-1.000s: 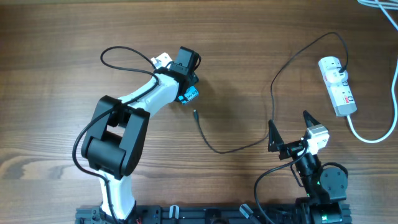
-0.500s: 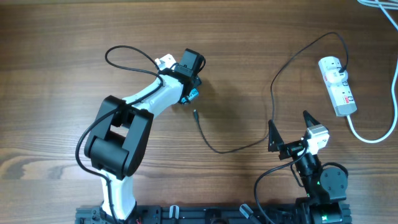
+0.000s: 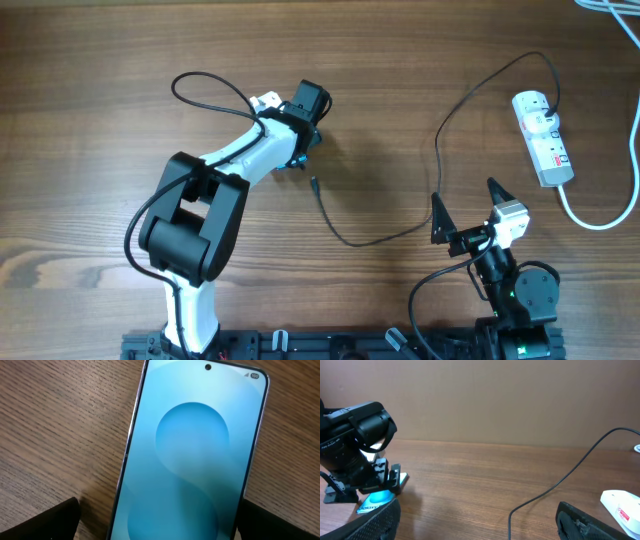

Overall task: Plug charger to phone and switch on socket
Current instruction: 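Lower the left gripper and grasp the phone's bottom edge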

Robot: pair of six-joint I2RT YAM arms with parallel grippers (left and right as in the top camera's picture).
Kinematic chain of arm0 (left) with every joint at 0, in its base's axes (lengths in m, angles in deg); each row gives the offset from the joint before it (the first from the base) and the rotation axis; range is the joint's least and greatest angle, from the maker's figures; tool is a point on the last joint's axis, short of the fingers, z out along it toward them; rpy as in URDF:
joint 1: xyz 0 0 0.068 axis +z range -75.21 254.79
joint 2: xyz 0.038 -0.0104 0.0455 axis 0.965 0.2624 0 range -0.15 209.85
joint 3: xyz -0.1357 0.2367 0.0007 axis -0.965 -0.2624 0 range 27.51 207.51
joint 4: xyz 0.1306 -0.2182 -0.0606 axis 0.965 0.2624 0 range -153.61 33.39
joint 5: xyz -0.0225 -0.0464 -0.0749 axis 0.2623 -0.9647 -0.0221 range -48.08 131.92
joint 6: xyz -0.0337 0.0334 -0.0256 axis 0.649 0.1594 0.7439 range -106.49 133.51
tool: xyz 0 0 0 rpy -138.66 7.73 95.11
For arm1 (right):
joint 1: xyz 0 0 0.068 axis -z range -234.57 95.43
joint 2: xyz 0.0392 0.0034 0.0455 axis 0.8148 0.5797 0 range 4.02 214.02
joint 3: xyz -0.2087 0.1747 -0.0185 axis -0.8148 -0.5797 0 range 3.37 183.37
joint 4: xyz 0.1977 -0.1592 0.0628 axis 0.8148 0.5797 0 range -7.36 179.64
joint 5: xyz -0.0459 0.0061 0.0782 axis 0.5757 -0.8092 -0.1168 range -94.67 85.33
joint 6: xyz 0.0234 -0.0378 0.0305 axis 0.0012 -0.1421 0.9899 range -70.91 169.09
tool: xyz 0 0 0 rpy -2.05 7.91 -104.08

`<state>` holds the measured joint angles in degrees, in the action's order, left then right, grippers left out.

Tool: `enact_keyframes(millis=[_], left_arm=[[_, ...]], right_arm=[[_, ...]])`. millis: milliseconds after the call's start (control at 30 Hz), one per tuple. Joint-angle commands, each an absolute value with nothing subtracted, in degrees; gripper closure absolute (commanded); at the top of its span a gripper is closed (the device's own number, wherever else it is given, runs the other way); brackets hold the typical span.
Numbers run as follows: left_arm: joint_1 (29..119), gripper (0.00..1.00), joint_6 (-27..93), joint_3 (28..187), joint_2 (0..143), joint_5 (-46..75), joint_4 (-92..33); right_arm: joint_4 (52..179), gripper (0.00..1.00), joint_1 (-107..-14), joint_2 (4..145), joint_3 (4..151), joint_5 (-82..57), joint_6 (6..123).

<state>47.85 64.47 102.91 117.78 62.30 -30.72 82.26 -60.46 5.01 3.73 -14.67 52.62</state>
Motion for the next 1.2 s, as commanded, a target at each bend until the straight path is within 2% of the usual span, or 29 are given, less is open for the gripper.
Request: enact_keyframes(millis=[0, 600, 833, 933, 1067, 1133, 1167], left_arm=[[47.8, 0.00, 65.4, 100.6, 121.9, 55.0, -27.8], [48.7, 0.00, 65.0, 100.6, 121.9, 62.8, -34.5], [48.6, 0.00, 65.0, 100.6, 121.9, 55.5, -33.4], [49.0, 0.16, 64.9, 100.6, 121.9, 57.9, -34.1], [49.9, 0.22, 64.7, 100.6, 121.9, 59.3, -34.4], [50.1, 0.36, 64.8, 100.6, 121.9, 59.1, -33.6], [50.1, 0.39, 64.8, 100.6, 121.9, 58.8, -32.9]], right_arm=[[82.1, 0.00, -60.2, 4.7, 3.7, -13.7, 52.1], [82.1, 0.00, -60.2, 4.7, 3.7, -13.7, 52.1], [82.1, 0.00, -60.2, 4.7, 3.7, -13.7, 52.1], [82.1, 0.00, -60.2, 4.7, 3.7, -13.7, 52.1], [82.1, 0.00, -60.2, 4.7, 3.7, -13.7, 52.1], [82.1, 0.00, -60.2, 4.7, 3.7, -13.7, 52.1], [82.1, 0.00, -60.2, 4.7, 3.7, -13.7, 52.1]])
